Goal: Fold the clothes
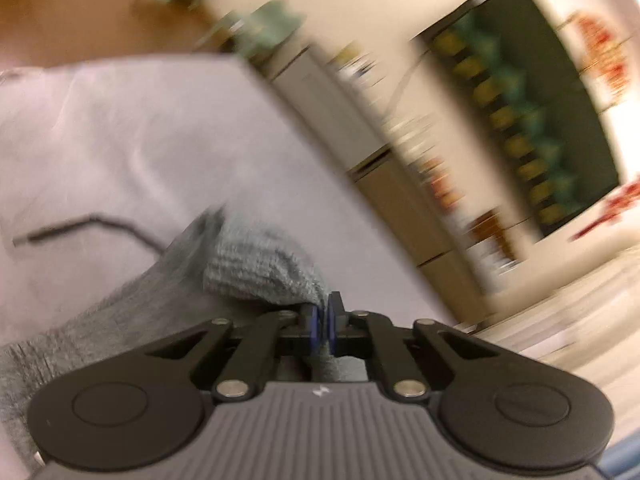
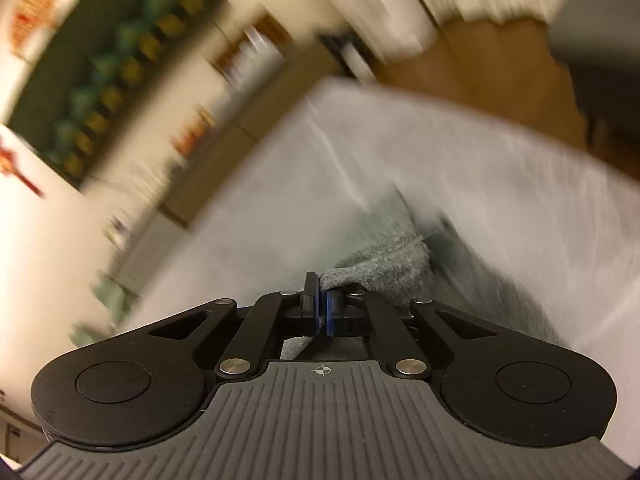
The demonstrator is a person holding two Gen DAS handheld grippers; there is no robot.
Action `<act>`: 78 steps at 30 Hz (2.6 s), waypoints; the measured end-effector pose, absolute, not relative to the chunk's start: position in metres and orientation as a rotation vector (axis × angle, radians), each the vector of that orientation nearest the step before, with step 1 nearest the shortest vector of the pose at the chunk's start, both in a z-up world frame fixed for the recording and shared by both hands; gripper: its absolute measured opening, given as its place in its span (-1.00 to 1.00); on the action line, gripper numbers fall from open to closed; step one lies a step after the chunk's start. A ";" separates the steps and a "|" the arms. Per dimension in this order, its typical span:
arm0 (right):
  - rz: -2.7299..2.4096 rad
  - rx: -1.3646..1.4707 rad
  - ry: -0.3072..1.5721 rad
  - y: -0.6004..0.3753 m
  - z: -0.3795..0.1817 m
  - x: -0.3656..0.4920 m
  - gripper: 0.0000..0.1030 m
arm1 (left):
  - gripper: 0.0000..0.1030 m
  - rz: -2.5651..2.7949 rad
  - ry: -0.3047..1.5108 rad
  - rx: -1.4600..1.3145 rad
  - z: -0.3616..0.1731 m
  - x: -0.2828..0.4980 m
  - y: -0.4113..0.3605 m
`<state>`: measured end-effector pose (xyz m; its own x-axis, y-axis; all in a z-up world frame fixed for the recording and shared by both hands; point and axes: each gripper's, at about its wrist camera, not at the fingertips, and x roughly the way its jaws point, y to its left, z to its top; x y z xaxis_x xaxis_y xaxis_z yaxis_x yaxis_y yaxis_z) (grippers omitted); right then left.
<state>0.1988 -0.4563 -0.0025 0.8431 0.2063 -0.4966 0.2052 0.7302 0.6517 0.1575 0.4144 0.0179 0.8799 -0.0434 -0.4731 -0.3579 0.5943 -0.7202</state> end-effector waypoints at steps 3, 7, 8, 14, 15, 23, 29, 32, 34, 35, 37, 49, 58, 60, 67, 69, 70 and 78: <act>-0.018 0.739 0.566 -0.464 0.005 0.160 -0.99 | -0.90 0.198 0.531 -0.911 0.014 0.115 0.418; -0.080 0.683 0.735 -0.483 -0.020 0.138 -0.99 | -0.91 0.282 0.677 -0.976 -0.025 0.090 0.432; -0.079 0.680 0.749 -0.486 -0.023 0.136 -0.99 | -0.91 0.286 0.695 -0.963 -0.027 0.090 0.432; 0.002 0.714 0.583 -0.490 -0.002 0.122 -1.00 | -0.93 0.216 0.522 -0.982 0.014 0.084 0.437; 0.007 0.727 0.545 -0.493 0.005 0.113 -1.00 | -0.94 0.217 0.502 -0.973 0.020 0.078 0.438; -0.081 0.735 0.712 -0.515 -0.022 0.088 -0.79 | -0.96 0.313 0.751 -0.903 -0.028 0.072 0.436; -0.047 0.825 0.716 -0.505 -0.033 0.107 0.04 | -0.52 0.222 0.817 -0.812 -0.036 0.096 0.404; -0.066 0.809 0.680 -0.495 -0.033 0.115 0.04 | -0.42 0.211 0.832 -0.800 -0.039 0.103 0.391; -0.027 0.833 0.676 -0.491 -0.035 0.114 0.04 | -0.33 0.196 0.818 -0.800 -0.039 0.104 0.384; -0.004 0.847 0.676 -0.489 -0.036 0.113 0.04 | -0.31 0.190 0.815 -0.803 -0.040 0.102 0.381; 0.021 0.858 0.711 -0.484 -0.043 0.115 0.04 | -0.26 0.184 0.817 -0.808 -0.044 0.099 0.376; -0.030 0.790 0.716 -0.473 -0.047 0.150 -0.01 | -0.16 0.250 0.796 -0.871 -0.057 0.116 0.380; 0.012 0.693 0.652 -0.465 -0.029 0.164 -0.94 | -0.11 0.298 0.781 -0.938 -0.062 0.090 0.398; 0.028 0.717 0.605 -0.466 -0.024 0.164 -0.96 | -0.05 0.292 0.770 -0.936 -0.059 0.089 0.397; 0.068 0.821 0.516 -0.475 -0.022 0.156 -0.99 | 0.10 0.141 0.816 -0.913 -0.056 0.101 0.359; 0.070 0.832 0.515 -0.476 -0.023 0.155 -0.99 | 0.11 0.137 0.837 -0.895 -0.060 0.108 0.350; 0.074 0.832 0.511 -0.475 -0.022 0.155 -0.99 | 0.14 0.137 0.845 -0.887 -0.062 0.111 0.345; 0.089 0.842 0.490 -0.467 -0.020 0.156 -0.99 | -0.19 0.187 0.802 -0.901 -0.065 0.125 0.340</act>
<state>0.1558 -0.4670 -0.0204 0.8857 0.2657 -0.3806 0.1148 0.6691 0.7343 0.1255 0.3396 -0.0645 0.7010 -0.1744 -0.6915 -0.4627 0.6267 -0.6271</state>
